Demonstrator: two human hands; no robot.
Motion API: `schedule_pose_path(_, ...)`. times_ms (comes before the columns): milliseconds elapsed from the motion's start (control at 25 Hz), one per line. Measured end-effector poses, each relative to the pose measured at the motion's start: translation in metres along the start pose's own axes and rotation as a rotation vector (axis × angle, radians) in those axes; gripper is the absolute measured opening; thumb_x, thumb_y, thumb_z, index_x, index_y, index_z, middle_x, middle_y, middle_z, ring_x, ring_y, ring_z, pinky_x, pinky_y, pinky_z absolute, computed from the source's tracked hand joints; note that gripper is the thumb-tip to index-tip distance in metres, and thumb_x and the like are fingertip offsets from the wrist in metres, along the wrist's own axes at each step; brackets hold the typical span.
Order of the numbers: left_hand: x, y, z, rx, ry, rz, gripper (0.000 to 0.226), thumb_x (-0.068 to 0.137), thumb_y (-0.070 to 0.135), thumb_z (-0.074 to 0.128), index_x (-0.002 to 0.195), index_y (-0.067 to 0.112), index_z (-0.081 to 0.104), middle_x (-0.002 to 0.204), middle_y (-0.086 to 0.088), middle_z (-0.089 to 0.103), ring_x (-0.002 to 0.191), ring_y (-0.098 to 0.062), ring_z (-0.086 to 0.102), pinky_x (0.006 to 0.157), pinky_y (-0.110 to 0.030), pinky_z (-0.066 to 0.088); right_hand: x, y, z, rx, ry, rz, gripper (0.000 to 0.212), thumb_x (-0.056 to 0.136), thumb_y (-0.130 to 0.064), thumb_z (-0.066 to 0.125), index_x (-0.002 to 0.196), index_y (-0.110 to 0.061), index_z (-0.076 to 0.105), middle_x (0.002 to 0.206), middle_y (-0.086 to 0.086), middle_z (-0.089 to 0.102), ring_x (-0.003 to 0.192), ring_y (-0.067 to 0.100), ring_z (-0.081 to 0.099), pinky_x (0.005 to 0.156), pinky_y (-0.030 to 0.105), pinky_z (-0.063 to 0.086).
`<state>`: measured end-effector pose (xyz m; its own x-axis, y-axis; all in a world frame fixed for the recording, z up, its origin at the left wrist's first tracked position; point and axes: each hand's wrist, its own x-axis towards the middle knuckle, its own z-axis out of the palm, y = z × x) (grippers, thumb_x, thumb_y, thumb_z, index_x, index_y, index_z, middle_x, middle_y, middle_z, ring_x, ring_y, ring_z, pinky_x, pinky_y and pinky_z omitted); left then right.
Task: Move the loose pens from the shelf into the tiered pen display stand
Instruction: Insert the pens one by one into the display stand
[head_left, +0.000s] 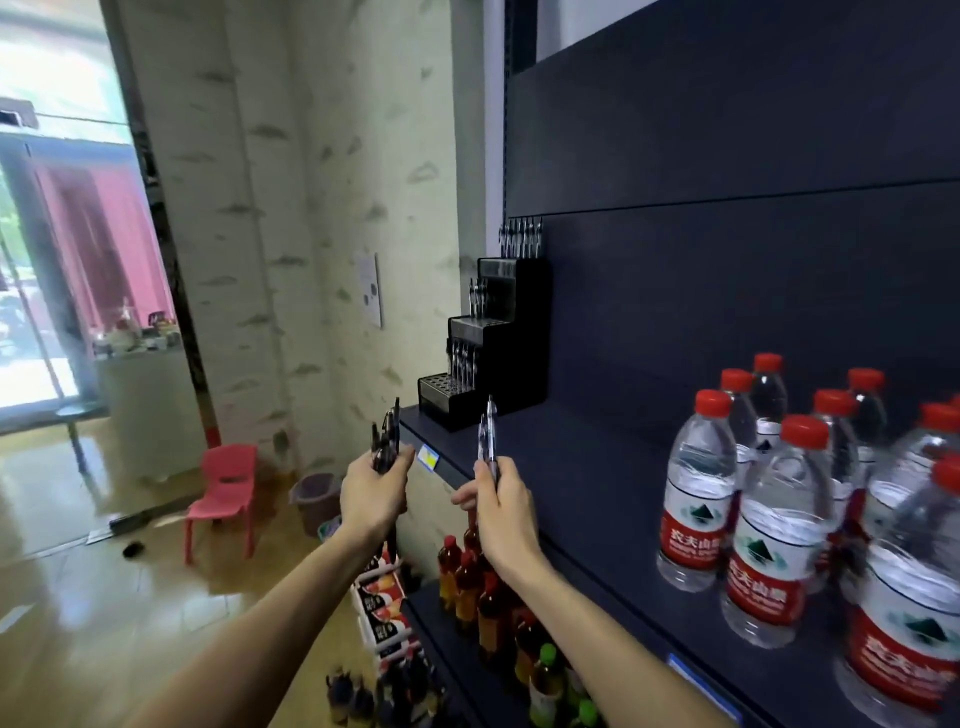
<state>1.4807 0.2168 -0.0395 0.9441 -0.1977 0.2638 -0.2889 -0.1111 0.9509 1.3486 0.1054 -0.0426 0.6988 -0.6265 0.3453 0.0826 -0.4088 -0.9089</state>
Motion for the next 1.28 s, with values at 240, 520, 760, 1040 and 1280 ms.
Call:
schedule_pose_path(240,0.104,-0.036,0.028,-0.005,-0.017,-0.015,0.043,0.094,0.042,0.069,0.067,0.015,0.051,0.048,0.002,0.056,0.047,-0.021,0.052,0.061,-0.039,0.048,0.092,0.039,0.052,0.052,0.012,0.009,0.026,0.109,-0.039,0.041,0.098,-0.022,0.057,0.079,-0.014,0.076,0.076,0.003,0.071,0.082,0.044,0.058)
schedule_pose_path(520,0.236,-0.017,0.060,0.029,-0.079,0.114,0.043,0.084,0.057,0.068,0.060,0.026,0.052,0.051,0.001,0.054,0.050,-0.022,0.051,0.059,-0.046,0.050,0.219,0.052,0.094,0.145,0.085,-0.024,0.026,0.109,-0.034,0.043,0.091,-0.021,0.056,0.080,-0.009,0.077,0.071,0.004,0.068,0.085,0.044,0.056)
schedule_pose_path(760,0.305,-0.014,0.094,-0.148,-0.154,0.090,0.043,0.088,0.040,0.075,0.060,0.021,0.048,0.051,0.006,0.051,0.053,-0.020,0.043,0.062,-0.038,0.038,0.270,0.057,0.110,0.044,0.135,-0.088,0.025,0.108,-0.039,0.042,0.095,-0.023,0.055,0.078,-0.010,0.075,0.071,0.009,0.068,0.085,0.047,0.053)
schedule_pose_path(1040,0.378,-0.021,0.130,-0.321,-0.344,0.074,0.034,0.093,0.028,0.075,0.071,0.018,0.051,0.053,0.003,0.048,0.042,-0.013,0.036,0.047,-0.027,0.030,0.310,0.051,0.124,-0.088,0.342,-0.097,0.022,0.108,-0.039,0.045,0.097,-0.026,0.059,0.085,-0.006,0.073,0.072,0.007,0.064,0.075,0.040,0.055)
schedule_pose_path(1280,0.435,-0.036,0.141,-0.393,-0.484,0.058,0.027,0.095,0.023,0.072,0.077,0.014,0.054,0.055,-0.001,0.049,0.045,-0.017,0.038,0.045,-0.026,0.032,0.339,0.025,0.129,-0.121,0.621,-0.085,0.030,0.106,-0.040,0.050,0.099,-0.015,0.063,0.093,0.009,0.066,0.079,0.009,0.056,0.072,0.022,0.044)
